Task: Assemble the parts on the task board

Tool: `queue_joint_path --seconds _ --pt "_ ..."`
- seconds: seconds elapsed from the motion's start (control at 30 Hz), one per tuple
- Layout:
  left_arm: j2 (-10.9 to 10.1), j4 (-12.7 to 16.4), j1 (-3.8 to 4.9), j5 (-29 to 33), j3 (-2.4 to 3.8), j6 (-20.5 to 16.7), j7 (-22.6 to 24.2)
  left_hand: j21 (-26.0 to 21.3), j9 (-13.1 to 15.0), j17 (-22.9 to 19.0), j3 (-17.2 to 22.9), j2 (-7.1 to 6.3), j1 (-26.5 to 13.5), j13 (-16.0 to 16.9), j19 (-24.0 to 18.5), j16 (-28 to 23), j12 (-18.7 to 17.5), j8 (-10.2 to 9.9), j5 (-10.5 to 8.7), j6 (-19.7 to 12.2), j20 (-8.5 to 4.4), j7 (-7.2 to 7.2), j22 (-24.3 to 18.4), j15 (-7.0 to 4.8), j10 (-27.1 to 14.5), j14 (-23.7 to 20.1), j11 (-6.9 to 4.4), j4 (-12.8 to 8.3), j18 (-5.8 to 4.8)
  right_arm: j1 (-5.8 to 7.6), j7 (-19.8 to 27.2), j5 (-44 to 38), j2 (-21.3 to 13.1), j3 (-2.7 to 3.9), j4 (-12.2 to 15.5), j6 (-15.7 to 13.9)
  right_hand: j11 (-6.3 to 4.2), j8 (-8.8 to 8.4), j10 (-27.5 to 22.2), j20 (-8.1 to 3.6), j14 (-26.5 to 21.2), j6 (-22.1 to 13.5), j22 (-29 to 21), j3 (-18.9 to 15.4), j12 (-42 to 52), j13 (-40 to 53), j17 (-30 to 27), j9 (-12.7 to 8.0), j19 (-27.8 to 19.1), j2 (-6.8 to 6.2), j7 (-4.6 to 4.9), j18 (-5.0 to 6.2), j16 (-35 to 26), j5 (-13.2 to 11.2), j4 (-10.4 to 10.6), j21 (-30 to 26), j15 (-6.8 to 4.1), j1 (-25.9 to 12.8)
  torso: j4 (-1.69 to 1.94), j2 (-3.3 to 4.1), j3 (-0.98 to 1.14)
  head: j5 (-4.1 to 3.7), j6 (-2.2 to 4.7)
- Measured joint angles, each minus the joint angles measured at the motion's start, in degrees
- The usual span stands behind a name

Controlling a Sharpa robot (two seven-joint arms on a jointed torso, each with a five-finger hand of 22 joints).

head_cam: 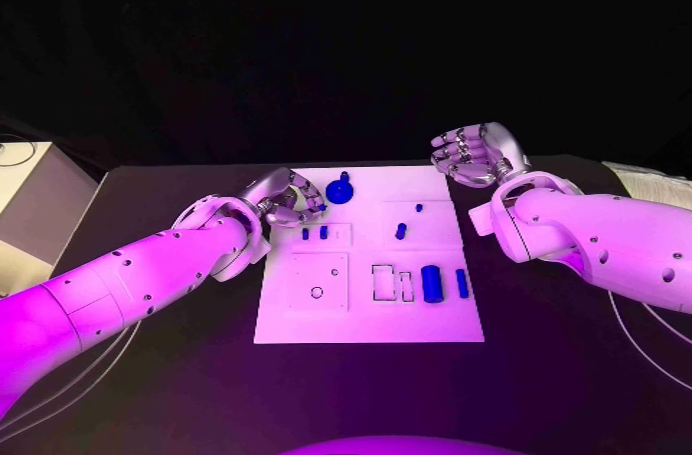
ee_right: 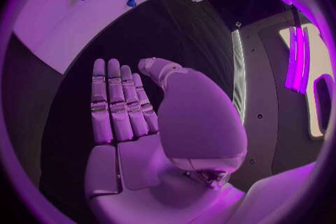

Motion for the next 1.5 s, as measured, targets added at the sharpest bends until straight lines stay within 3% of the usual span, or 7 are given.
queue_joint_path --seconds 1.5 --pt "0.95 -1.70 -0.09 -0.93 -0.03 2.53 -0.34 0.00 0.09 0.40 -0.17 -0.01 0.00 0.01 0.00 0.00 0.00 -0.16 -0.05 -0.12 0.00 0.11 0.00 0.00 0.00 0.00 0.00 -0.16 -0.01 -0.02 0.06 0.04 0.05 0.01 0.15 -0.05 0.01 0.00 0.01 0.00 0.00 0.00 0.01 0.00 0.00 0.00 0.01 0.00 0.00 0.00 0.00 0.00 0.00 0.00 0.00 0.00 0.00 0.00 0.03 -0.03 -0.02 -0.23 -0.48"
